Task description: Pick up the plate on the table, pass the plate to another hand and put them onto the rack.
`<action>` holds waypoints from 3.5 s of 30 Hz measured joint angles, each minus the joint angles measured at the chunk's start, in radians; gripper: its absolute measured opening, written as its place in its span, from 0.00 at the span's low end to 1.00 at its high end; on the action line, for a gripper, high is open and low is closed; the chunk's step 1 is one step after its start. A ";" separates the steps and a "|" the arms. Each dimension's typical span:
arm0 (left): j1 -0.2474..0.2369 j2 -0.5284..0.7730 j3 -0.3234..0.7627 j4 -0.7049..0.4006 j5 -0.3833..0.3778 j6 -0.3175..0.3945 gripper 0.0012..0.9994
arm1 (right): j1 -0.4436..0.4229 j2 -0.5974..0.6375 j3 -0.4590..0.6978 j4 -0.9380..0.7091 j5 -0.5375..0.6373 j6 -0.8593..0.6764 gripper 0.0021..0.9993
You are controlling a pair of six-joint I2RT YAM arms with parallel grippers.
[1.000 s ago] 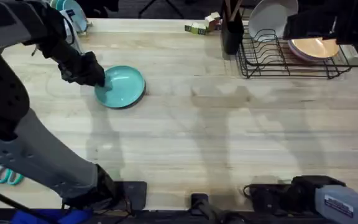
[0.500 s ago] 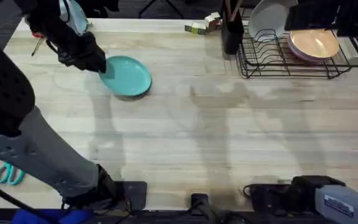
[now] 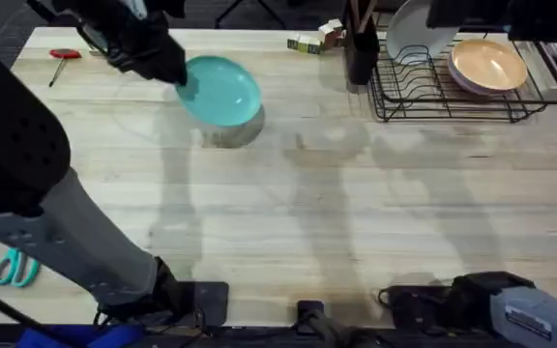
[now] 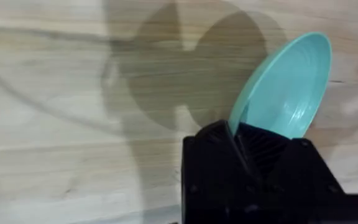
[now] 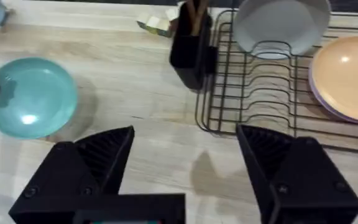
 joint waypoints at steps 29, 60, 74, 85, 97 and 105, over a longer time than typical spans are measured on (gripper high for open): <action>-0.114 -0.167 0.030 -0.016 0.278 0.000 0.04 | 0.256 0.019 0.000 0.016 -0.001 0.100 0.99; -0.114 -0.167 0.030 -0.020 0.314 0.000 0.04 | 0.323 0.205 0.001 0.089 -0.078 0.456 0.99; -0.114 -0.167 0.030 -0.020 0.314 0.000 0.04 | 0.353 0.345 0.001 0.160 -0.082 0.456 0.99; -0.114 -0.167 0.030 -0.020 0.314 0.000 0.04 | 0.386 0.364 0.001 0.200 -0.082 0.459 0.79; -0.114 -0.167 0.030 -0.020 0.314 0.000 0.04 | 0.386 0.364 0.001 0.202 -0.082 0.463 0.18; -0.114 -0.167 0.030 -0.019 0.309 0.000 0.04 | 0.386 0.364 0.001 0.202 -0.082 0.463 0.03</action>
